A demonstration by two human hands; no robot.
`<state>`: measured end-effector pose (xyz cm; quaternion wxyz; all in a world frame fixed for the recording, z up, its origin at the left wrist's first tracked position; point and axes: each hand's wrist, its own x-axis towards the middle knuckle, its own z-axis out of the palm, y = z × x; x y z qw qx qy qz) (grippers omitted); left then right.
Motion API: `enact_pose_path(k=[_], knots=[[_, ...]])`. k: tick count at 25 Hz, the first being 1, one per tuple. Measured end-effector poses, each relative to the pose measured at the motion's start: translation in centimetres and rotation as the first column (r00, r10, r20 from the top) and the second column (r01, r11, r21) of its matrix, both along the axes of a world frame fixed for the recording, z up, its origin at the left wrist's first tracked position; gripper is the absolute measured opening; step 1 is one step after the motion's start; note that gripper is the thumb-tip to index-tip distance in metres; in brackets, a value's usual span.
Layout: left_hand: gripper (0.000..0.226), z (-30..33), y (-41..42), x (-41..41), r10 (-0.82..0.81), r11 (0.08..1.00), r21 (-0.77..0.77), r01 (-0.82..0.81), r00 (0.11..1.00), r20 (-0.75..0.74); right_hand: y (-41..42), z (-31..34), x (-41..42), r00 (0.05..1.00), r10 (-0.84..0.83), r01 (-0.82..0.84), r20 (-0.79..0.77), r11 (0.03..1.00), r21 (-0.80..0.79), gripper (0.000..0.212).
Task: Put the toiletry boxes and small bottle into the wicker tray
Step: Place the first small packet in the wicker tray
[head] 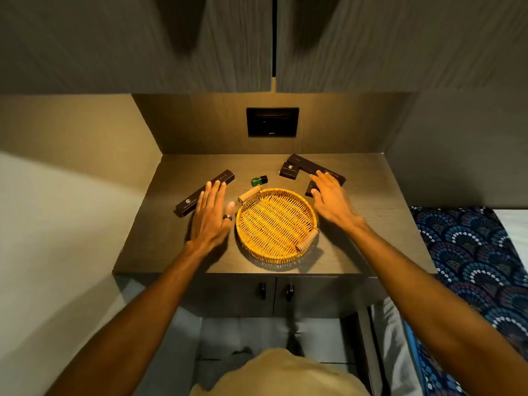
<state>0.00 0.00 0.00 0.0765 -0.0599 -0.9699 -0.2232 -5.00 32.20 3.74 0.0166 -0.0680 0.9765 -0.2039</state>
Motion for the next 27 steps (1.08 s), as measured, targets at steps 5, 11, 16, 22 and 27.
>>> enact_pose_path(k=[5,11,16,22,27], knots=[[0.059,-2.5,-2.2,0.8,-0.004,0.999,-0.033,0.011,0.977,0.211,0.3,0.8,-3.8,0.961,0.117,-0.153,0.25,0.98,0.129,0.057],[0.064,-3.5,-2.5,-0.1,-0.06,0.973,-0.198,0.119,0.958,0.28,0.0,1.9,-5.3,0.981,0.097,-0.107,0.168,0.993,0.048,0.066],[0.065,-3.8,-2.6,-0.3,-0.056,0.966,-0.227,0.122,0.959,0.276,-3.4,3.9,-2.5,0.889,0.449,-0.434,0.092,0.888,-0.151,0.077],[0.064,-3.8,-2.6,-0.3,-0.052,0.971,-0.212,0.112,0.962,0.267,-8.4,0.7,1.0,0.673,0.62,-0.665,0.403,0.746,-0.036,0.075],[0.065,-4.0,-2.6,-0.3,-0.049,0.968,-0.225,0.11,0.963,0.264,-9.5,0.4,1.3,0.648,0.654,-0.708,0.391,0.706,-0.008,0.079]])
